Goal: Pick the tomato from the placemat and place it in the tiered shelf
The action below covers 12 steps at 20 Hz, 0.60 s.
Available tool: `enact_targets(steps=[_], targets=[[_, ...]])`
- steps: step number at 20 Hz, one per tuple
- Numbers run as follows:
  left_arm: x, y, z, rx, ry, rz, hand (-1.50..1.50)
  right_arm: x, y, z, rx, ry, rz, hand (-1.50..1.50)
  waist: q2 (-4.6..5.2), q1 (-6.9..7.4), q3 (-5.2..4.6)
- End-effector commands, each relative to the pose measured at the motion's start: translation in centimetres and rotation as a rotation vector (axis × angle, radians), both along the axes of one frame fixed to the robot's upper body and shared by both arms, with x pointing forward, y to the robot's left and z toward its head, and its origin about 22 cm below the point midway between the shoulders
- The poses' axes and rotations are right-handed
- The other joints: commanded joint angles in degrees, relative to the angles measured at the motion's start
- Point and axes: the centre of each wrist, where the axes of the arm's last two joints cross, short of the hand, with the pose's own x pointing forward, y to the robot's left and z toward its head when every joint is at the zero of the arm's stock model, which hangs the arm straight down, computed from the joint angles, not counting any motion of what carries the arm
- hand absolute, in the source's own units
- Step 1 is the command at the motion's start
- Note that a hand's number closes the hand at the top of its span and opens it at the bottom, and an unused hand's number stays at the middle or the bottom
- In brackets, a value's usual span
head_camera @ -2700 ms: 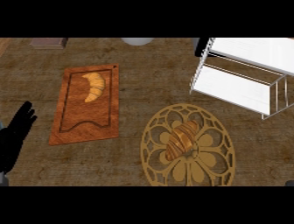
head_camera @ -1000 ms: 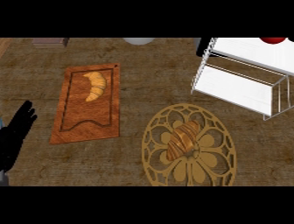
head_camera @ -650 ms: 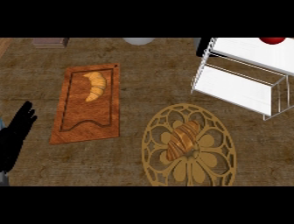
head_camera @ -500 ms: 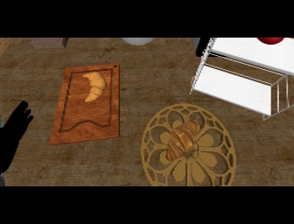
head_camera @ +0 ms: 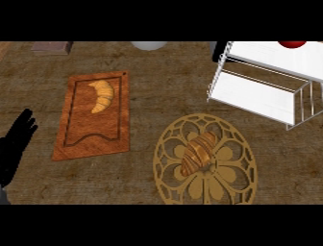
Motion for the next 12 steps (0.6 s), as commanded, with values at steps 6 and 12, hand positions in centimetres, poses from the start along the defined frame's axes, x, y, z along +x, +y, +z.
enact_targets(steps=[6, 12], targets=[[-1.2, -0.1, -1.9, -0.003, 0.012, 0.027, 0.0, -12.1, -7.5, 6.6, 0.053, -0.085, -0.121, -1.5, -0.36, -1.61, -0.03], [-2.0, 1.2, -1.3, 0.001, 0.014, 0.059, 0.0, -19.8, -13.3, 8.1, -0.012, 0.041, -0.117, -1.5, -0.64, -3.03, 0.05]])
